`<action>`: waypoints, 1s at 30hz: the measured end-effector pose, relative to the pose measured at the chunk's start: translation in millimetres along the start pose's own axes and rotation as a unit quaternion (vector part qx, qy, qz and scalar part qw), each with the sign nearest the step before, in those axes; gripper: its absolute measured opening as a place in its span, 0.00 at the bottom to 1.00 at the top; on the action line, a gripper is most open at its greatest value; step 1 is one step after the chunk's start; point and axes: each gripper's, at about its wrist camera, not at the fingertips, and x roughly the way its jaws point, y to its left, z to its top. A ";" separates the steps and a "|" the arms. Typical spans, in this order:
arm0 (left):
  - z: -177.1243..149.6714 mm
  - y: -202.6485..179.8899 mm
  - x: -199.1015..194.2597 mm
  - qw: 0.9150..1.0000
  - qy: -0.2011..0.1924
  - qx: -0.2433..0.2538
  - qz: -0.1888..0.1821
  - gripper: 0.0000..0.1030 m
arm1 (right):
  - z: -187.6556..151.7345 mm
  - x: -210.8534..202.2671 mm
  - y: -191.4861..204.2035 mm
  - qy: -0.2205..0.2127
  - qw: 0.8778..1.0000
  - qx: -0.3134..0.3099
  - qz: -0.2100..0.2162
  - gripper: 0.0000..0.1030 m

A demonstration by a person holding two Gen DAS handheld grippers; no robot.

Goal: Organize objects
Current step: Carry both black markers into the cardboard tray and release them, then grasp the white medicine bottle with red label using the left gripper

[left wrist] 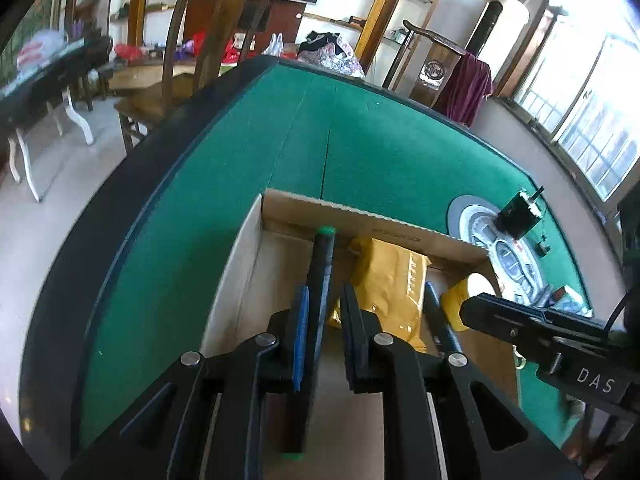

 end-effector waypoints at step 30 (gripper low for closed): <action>-85.5 -227.6 -54.1 0.981 0.015 0.157 -0.116 0.63 | -105.9 -204.4 -239.5 -0.217 0.952 0.125 -0.174 1.00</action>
